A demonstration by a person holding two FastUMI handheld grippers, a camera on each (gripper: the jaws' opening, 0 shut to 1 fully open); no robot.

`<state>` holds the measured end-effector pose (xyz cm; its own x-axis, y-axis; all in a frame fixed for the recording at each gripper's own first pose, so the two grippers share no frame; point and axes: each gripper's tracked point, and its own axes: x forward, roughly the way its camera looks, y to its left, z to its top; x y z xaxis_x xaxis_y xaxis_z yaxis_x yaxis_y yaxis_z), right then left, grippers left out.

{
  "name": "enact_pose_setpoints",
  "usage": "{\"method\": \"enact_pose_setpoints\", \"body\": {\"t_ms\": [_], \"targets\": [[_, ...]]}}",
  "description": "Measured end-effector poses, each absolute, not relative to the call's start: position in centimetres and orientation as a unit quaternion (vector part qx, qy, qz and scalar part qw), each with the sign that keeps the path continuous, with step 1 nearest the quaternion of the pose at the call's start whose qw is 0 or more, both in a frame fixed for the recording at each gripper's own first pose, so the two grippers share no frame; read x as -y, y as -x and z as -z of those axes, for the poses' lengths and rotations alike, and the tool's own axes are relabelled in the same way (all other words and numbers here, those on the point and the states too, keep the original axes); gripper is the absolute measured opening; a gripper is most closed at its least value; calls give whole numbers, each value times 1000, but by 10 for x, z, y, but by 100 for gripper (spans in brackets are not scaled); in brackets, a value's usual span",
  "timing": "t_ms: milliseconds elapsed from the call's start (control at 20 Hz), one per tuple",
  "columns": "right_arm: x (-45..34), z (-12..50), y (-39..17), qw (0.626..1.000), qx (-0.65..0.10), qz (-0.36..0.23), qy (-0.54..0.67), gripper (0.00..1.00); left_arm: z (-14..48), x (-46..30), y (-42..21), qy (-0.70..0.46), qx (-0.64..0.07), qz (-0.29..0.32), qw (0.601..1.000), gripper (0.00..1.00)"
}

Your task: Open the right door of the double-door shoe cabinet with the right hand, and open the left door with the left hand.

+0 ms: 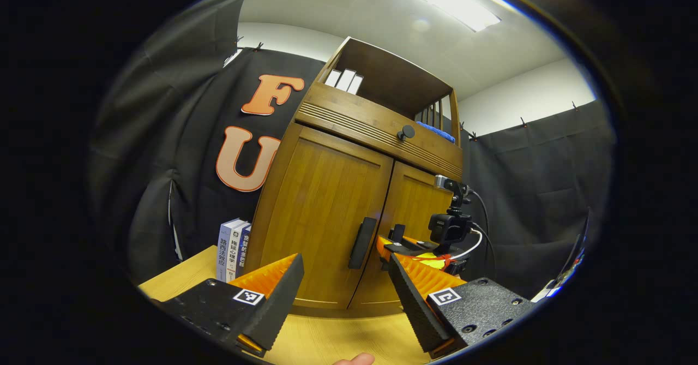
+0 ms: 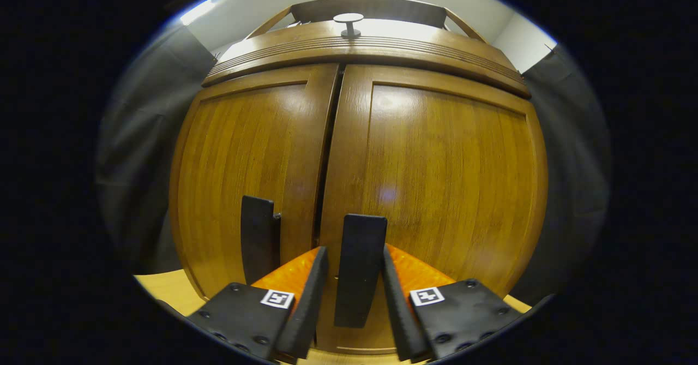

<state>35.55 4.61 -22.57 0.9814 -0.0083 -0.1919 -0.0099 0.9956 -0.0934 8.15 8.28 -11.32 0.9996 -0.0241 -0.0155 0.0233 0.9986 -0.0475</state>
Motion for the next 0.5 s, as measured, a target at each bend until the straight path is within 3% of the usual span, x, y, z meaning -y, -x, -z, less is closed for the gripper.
{"method": "enact_pose_setpoints", "body": {"t_ms": [150, 350, 400, 500], "targets": [[-46, 229, -351, 992, -116, -33, -27, 33, 116, -85, -82, 8, -7, 5, 1000, 95], [-46, 228, -341, 994, -104, -41, -6, 31, 119, -84, -84, -4, -15, 11, 1000, 95], [-47, 226, -337, 994, -100, -44, 2, 27, 121, -86, -83, -11, -18, 7, 1000, 94], [-46, 222, -325, 993, -102, -50, -11, 31, 130, -91, -85, -21, -31, -4, 999, 94]]}}
